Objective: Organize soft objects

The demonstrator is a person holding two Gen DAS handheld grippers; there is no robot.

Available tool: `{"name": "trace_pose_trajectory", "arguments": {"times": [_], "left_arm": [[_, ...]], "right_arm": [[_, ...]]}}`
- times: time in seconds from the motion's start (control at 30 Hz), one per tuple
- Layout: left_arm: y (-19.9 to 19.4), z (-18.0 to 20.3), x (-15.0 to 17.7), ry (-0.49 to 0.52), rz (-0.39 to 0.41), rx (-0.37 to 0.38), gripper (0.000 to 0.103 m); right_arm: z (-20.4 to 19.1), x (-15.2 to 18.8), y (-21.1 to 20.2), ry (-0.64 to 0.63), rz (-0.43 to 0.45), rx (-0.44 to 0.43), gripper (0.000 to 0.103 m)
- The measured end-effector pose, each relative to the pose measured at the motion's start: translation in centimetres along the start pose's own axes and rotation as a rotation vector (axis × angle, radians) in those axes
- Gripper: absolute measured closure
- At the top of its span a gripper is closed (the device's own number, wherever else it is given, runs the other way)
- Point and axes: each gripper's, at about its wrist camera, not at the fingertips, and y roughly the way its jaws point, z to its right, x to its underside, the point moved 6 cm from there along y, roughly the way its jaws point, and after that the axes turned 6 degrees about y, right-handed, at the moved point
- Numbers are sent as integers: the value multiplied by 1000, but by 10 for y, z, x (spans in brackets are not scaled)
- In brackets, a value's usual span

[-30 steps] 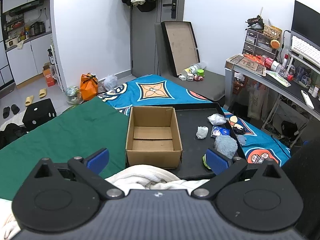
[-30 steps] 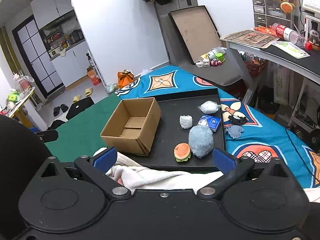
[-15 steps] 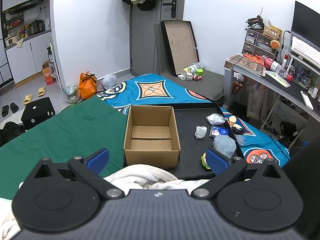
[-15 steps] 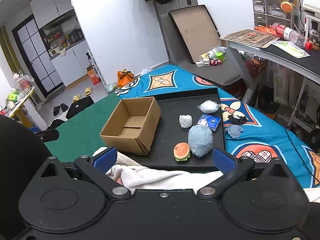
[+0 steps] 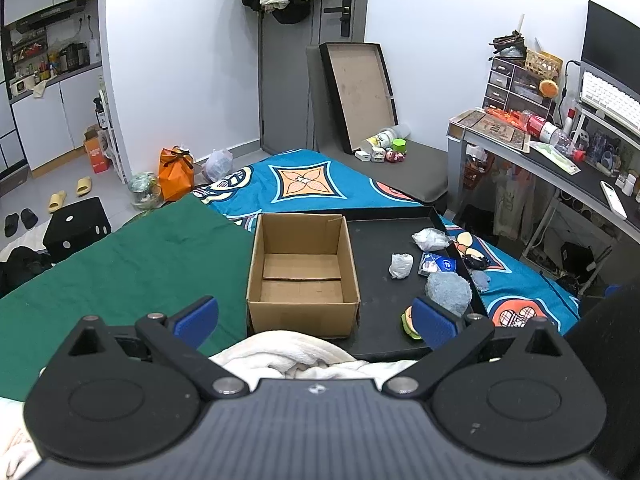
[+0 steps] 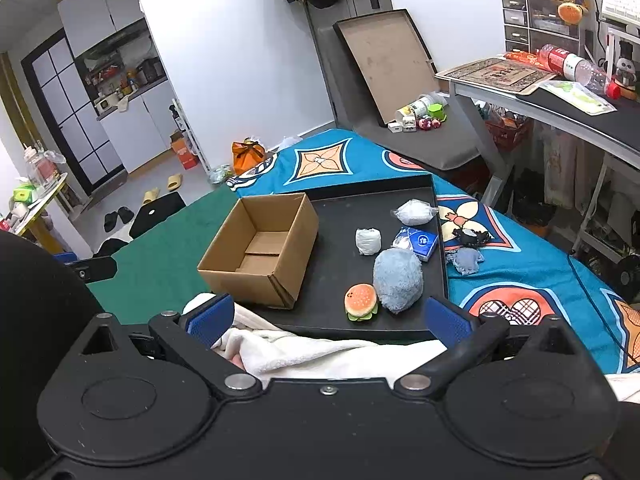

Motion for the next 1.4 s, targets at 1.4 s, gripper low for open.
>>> {"name": "trace_pose_trajectory", "arguments": {"times": [1.4], "left_arm": [[23,-11,-10,-1,1,26,1]], "right_arm": [[12,-1,26,4,-16,15,0]]}}
